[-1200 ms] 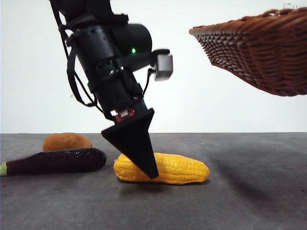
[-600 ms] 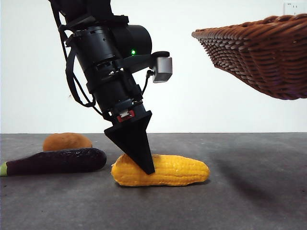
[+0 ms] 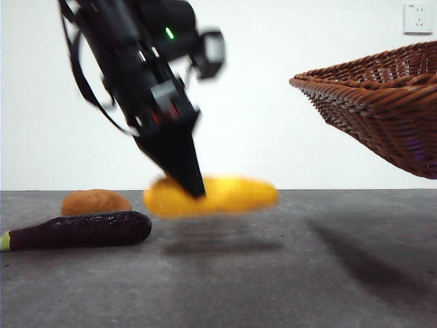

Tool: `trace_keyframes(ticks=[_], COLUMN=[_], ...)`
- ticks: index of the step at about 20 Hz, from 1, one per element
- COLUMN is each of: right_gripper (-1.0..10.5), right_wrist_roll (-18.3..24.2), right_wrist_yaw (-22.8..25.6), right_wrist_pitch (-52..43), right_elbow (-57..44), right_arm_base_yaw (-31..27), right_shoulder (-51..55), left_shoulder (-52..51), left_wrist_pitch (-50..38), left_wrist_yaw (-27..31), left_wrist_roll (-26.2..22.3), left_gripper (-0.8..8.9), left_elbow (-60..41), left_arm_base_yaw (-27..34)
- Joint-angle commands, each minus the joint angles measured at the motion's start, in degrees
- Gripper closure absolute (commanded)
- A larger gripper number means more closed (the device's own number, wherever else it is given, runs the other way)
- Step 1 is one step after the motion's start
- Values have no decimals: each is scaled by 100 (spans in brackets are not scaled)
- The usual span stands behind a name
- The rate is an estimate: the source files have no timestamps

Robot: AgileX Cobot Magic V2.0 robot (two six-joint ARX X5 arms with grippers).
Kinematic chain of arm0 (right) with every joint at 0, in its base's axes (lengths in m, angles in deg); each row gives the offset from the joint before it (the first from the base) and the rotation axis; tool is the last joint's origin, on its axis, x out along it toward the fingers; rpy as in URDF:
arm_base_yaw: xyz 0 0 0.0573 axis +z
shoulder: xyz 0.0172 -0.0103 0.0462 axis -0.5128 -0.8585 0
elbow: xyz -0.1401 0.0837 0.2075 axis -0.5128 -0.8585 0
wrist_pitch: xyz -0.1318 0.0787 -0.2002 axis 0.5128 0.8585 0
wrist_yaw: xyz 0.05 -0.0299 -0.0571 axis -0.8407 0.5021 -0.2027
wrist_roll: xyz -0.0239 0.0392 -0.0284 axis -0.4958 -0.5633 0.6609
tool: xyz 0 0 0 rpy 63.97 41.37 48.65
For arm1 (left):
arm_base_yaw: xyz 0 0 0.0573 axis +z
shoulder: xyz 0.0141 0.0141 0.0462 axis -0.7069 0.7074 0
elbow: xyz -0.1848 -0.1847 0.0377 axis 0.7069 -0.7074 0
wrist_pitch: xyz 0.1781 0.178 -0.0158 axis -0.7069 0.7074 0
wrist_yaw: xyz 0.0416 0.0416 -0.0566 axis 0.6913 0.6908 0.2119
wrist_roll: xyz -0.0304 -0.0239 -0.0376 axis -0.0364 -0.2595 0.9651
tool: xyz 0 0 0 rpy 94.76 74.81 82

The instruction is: Help me put the vegetables on the table into the basket

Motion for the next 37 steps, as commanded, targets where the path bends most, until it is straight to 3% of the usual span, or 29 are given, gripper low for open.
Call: trace_keyframes(ticks=[1, 8, 13, 16, 28, 33, 37], right_gripper=[959, 959, 959, 959, 959, 959, 959], right_wrist_roll=[-20, 87, 24, -122, -1801, -2640, -2719], right_wrist_yaw=[-37, 83, -195, -136, 667, 667, 682], right_wrist_pitch=[-164, -413, -634, -699, -2750, -4015, -4111], right_elbow=[20, 15, 9, -7, -7, -4, -4], right_arm_base_yaw=[-4, 7, 72, 498, 3141, 3700, 3718], right_shoulder=[-208, -1071, -1449, -1484, -2726, -3228, -3224], left_shoulder=[-590, -2194, -2588, -2588, -2586, -2304, -1714], left_wrist_pitch=[208, 831, 887, 859, 848, 841, 815], left_wrist_yaw=[-44, -374, -664, -667, -662, -599, -601], left_wrist_roll=[55, 79, 177, 186, 496, 730, 723], left_gripper=[819, 819, 819, 819, 819, 819, 819], left_elbow=[0, -39, -66, -66, -66, -68, -264], left_arm_base_yaw=[273, 1025, 1012, 977, 181, -286, -299])
